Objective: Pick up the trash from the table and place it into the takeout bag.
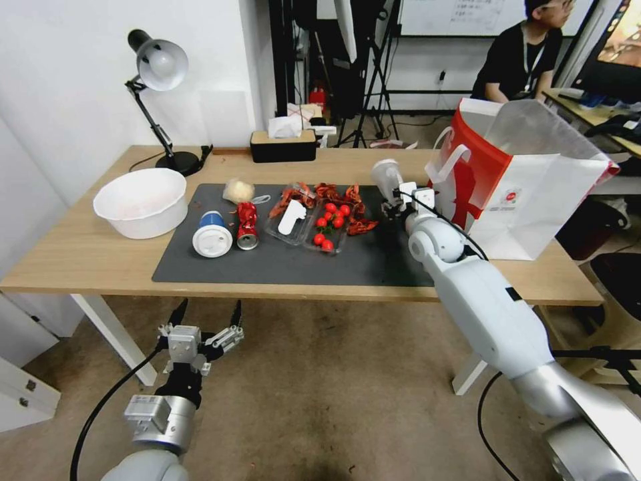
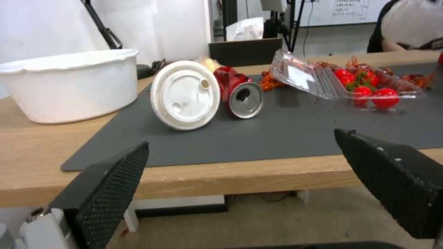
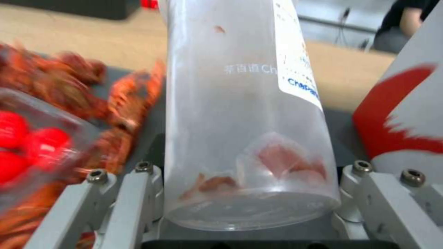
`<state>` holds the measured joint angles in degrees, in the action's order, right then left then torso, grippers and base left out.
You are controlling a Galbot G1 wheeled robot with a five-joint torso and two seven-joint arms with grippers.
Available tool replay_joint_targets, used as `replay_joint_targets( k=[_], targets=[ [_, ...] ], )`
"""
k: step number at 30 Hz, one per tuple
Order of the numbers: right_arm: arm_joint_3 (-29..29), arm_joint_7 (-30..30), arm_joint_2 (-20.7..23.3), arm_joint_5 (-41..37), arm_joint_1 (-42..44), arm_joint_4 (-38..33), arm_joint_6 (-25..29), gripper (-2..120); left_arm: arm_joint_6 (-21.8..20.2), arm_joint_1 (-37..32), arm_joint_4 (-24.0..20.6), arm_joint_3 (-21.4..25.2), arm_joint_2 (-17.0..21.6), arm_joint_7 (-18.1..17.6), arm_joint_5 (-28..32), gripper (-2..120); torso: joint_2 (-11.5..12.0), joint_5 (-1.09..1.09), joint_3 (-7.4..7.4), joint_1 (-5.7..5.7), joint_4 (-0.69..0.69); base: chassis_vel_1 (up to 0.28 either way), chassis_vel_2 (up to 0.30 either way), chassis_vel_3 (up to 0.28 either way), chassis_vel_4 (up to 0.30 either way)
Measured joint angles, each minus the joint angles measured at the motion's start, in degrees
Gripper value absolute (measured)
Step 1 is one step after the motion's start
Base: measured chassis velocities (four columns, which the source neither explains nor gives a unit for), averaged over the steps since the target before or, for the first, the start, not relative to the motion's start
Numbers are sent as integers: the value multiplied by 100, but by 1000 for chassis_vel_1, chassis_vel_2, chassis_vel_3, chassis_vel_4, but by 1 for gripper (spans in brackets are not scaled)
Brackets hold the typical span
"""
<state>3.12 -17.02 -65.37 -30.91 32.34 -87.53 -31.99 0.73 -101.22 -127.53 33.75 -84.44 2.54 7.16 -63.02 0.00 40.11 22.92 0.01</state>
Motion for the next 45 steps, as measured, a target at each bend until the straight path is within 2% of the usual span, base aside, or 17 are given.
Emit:
replay_joint_targets(
  k=[3, 4, 6, 10, 16, 21, 24, 29, 31, 37, 42, 45],
  targets=[
    [112, -72, 227, -33, 343, -750, -131, 48, -2, -23, -20, 7, 4, 0, -20, 100, 0, 0, -1, 0, 0, 0, 0, 0, 0],
    [112, -72, 227, -33, 343, -750, -131, 48, -2, -23, -20, 7, 4, 0, -20, 100, 0, 0, -1, 0, 0, 0, 0, 0, 0],
    [218, -89, 504, -119, 696, -1326, -196, 48, -4, -54, -50, 7, 2, -1, -58, 100, -1, 1, -1, 0, 0, 0, 0, 0, 0],
    [363, -78, 774, -168, 1039, -1800, -202, 48, -4, -60, -55, 10, -3, -3, -69, 100, 0, 2, -1, 0, -2, 0, 0, 0, 0],
    [885, 26, 1310, -193, 1602, -2812, 21, 48, -2, -39, -36, 4, -11, -9, -71, 100, -1, 0, -1, -1, -1, 0, 0, 0, 0],
    [1205, 62, 1518, -222, 1652, -3245, 279, 48, 0, -32, -31, -2, -9, -11, -70, 100, -1, -1, -1, -1, -1, 0, 0, 0, 0],
    [1494, -157, 1660, -655, 1426, -3444, 344, 48, 1, -33, -29, -10, -7, -11, -74, 100, 0, -1, -1, -2, 0, 0, 0, 0, 0],
    [1833, -436, 1818, -1141, 1057, -3347, 327, 48, -5, -59, -81, -29, -11, -12, -85, 100, 0, -1, -1, -1, 0, 0, 0, 0, 0],
    [2006, -844, 1916, -1772, 758, -3114, 156, 48, -45, -72, -158, -68, -47, -10, -90, 100, -1, 1, 0, -1, 0, 0, 0, 0, 0],
    [2205, -1113, 2028, -2054, 414, -2447, 30, 48, -57, -66, -145, -87, -62, -10, -95, 100, 0, 1, 0, 0, -1, 0, 0, 0, 0],
    [2203, -1110, 2052, -2075, 347, -2158, 7, 48, -58, -50, -115, -75, -51, -10, -89, 100, 0, 2, 0, 0, -1, 0, 0, 0, 0],
    [2167, -1095, 2032, -2055, 307, -2004, 7, 65, -61, -26, -88, -67, -52, -11, -80, 100, 0, 1, 0, 0, -1, 0, 0, 0, 0]
  ],
)
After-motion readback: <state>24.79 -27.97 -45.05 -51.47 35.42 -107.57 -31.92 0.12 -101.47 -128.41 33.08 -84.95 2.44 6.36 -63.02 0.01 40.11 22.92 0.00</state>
